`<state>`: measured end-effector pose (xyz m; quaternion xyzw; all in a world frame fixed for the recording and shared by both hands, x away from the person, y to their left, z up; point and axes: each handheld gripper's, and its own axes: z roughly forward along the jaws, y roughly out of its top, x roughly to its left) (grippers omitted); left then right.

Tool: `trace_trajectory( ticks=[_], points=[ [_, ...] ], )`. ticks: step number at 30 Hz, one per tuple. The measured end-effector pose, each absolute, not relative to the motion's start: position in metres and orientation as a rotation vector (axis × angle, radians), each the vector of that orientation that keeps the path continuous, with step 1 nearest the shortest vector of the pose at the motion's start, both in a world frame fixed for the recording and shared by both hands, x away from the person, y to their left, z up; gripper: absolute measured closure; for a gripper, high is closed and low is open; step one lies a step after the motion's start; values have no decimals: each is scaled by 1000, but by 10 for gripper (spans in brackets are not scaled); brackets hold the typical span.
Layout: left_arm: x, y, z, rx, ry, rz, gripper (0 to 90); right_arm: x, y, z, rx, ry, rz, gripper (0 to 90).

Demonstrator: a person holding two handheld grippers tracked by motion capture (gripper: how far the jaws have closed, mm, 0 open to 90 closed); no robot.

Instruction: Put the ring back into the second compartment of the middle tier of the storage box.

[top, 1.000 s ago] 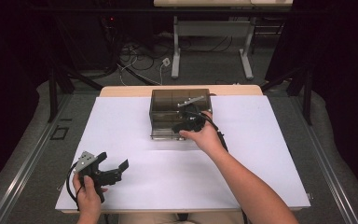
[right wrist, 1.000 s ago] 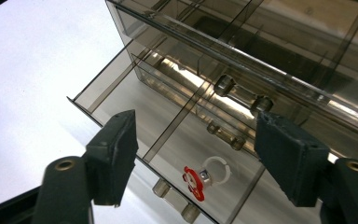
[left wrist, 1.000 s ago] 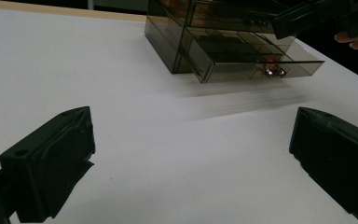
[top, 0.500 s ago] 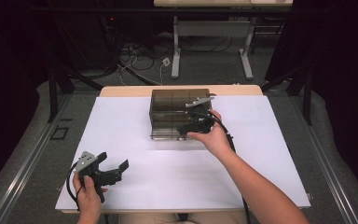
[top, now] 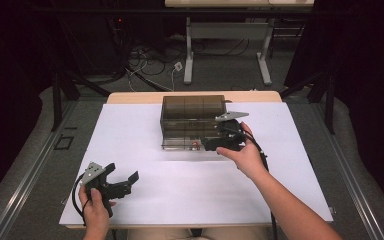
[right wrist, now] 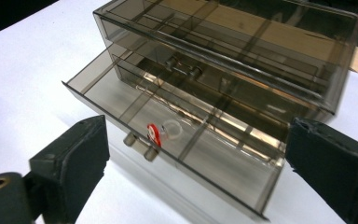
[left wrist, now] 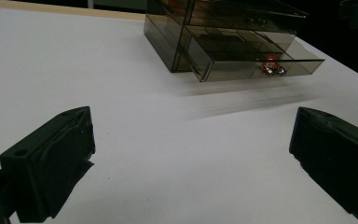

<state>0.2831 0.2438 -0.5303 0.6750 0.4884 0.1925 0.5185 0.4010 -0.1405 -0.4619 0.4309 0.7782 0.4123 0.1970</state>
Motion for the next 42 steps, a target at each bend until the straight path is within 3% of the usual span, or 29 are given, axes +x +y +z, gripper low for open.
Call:
trace_trajectory(
  ticks=[7,42],
  points=[
    [283,244,-530,1619,1174,462,3,383,-163,-465,1206,2156,1195,0],
    [284,241,-531,1623,1182,460,3,305,-260,-528,1272,1918,1069,0]
  ],
)
